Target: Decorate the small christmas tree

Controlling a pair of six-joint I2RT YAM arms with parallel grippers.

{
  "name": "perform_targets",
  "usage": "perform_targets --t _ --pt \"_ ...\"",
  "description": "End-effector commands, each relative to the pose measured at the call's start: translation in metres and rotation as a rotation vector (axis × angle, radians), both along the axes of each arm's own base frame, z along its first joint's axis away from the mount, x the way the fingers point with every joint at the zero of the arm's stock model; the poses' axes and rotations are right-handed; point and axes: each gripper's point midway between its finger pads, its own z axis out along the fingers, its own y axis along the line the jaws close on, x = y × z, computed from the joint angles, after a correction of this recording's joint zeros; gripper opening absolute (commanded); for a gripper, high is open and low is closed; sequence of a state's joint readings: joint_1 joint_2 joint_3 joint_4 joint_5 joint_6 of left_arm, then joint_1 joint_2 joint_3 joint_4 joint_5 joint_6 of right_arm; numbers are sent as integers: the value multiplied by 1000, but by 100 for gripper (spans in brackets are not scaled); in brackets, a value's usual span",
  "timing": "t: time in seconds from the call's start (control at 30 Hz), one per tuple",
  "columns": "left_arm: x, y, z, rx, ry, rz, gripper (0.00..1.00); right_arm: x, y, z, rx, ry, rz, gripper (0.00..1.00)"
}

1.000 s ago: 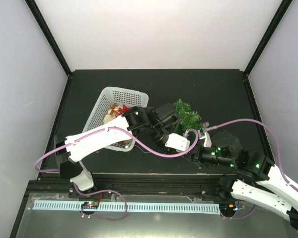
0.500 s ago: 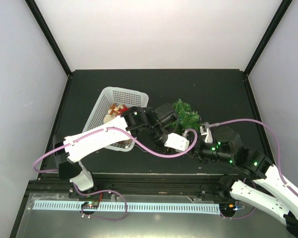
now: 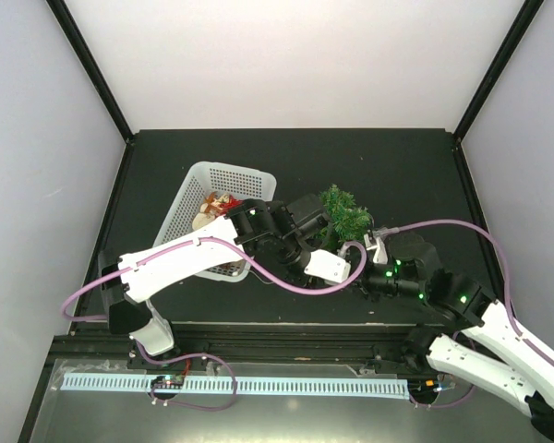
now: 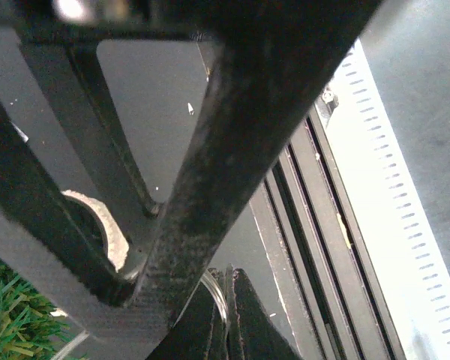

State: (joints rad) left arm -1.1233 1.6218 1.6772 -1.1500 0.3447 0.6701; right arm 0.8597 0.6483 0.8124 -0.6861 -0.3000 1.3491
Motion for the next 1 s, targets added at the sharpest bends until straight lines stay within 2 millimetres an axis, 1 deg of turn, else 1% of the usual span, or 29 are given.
perform_targets --t 0.0,0.03,0.13,0.23,0.37,0.53,0.67,0.7,0.77,0.97 --pt "-3 -4 14 -52 -13 -8 2 -1 10 6 45 -2 38 29" --pt "-2 -3 13 -51 -15 -8 2 -1 11 6 47 1 44 30" --pt "-1 -4 12 -47 -18 -8 1 -2 14 7 47 2 62 36" --pt "-1 -5 10 -46 -18 -8 1 -4 15 8 50 1 71 36" --pt "0 -5 10 -45 -21 -7 1 -4 18 7 53 4 88 30" --pt "1 -4 7 -39 -26 -7 2 -4 20 8 55 5 101 20" --pt "1 -3 4 -31 -30 -4 2 -4 22 9 57 -1 113 10" --pt "2 -2 4 -30 -32 -2 2 -4 22 9 56 -4 114 6" --pt "2 -1 1 -22 -38 1 2 -4 20 10 54 -7 113 1" --pt "5 3 -4 -7 -53 16 2 -4 12 12 47 -15 93 1"
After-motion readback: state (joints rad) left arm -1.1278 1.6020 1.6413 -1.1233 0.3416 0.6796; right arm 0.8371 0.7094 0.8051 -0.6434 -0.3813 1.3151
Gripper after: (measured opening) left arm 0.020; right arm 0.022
